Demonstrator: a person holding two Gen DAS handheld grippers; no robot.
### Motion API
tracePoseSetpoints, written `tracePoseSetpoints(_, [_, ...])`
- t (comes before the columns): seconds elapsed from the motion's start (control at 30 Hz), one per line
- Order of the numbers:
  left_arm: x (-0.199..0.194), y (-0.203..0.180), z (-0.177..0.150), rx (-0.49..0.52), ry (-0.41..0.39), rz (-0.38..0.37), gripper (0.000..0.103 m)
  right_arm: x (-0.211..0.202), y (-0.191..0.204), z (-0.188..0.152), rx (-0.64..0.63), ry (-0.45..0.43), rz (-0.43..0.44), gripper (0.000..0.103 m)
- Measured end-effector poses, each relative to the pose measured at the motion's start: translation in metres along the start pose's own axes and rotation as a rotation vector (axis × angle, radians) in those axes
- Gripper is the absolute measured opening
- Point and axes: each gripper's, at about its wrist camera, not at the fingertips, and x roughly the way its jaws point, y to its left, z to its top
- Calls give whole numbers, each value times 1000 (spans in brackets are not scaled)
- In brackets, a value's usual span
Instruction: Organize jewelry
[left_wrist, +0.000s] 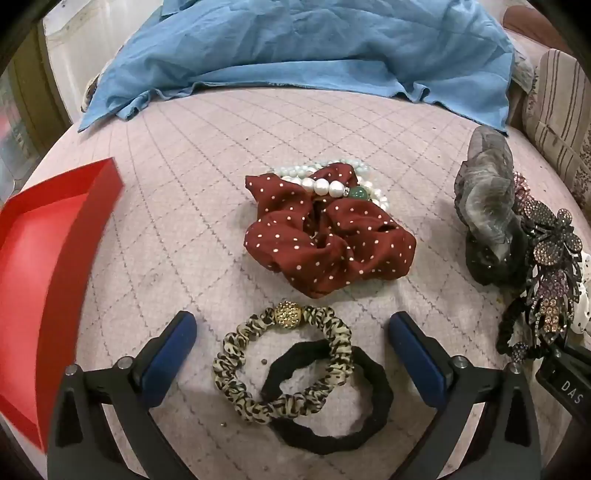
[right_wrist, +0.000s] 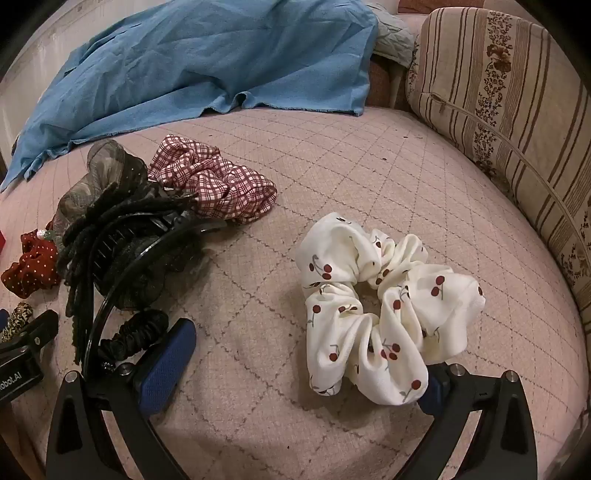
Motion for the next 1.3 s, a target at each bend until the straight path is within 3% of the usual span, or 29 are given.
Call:
tracePoseSetpoints(1.17, [-5,-2,0,0,-3,-5,103,0,0,-1,-1,-2,-1,103])
tracePoseSetpoints(1.3, [-6,0,-1,47,22,-33,103,0,0,0,0,0,1,103])
